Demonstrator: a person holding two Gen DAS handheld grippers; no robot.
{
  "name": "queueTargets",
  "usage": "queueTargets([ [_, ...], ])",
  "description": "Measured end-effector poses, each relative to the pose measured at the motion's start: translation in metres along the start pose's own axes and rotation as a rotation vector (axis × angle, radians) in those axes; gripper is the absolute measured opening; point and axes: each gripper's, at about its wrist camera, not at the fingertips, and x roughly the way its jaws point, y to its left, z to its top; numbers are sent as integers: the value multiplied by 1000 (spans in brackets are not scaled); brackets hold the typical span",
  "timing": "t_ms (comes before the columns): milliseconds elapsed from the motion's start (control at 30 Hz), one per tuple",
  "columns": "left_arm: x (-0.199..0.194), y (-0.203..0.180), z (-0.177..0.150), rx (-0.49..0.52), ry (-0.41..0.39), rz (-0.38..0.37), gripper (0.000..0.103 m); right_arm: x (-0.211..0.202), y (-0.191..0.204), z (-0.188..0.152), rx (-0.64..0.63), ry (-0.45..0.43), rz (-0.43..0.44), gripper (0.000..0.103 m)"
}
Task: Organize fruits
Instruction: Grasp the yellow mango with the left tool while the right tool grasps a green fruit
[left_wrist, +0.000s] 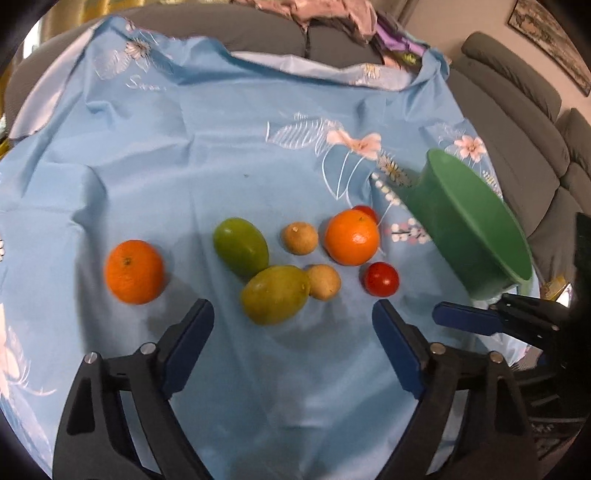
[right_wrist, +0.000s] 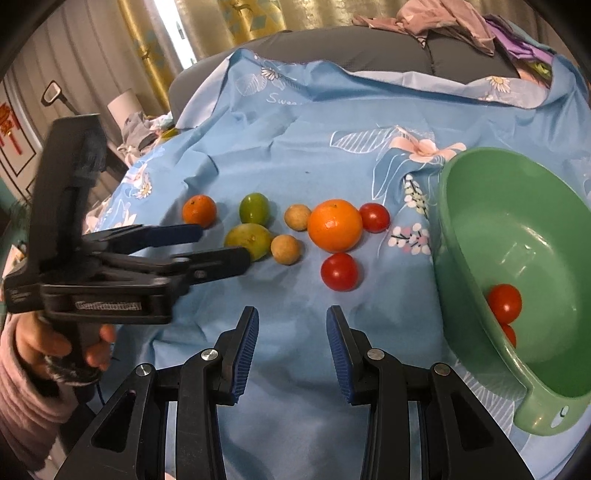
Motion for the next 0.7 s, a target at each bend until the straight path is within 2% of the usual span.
queueTargets([
  [167, 12, 1, 5, 26, 13, -27, 73, 3, -2, 0, 4, 13, -2, 39],
  [267, 17, -1, 8, 42, 21, -23, 72, 4, -4, 1, 8, 14, 4, 39],
  [333, 18, 0, 11, 39, 24, -30, 69, 5, -6, 1, 13, 14, 7, 39],
  [400, 20, 2, 13, 35, 27, -33, 62, 6, -8, 1, 19, 18, 9, 39],
  [567, 24, 5, 19, 26, 34, -60, 55, 7, -11, 2, 33, 25, 8, 39],
  [700, 22, 7, 23, 22, 35, -88, 39, 6, -11, 1, 35, 23, 8, 39],
])
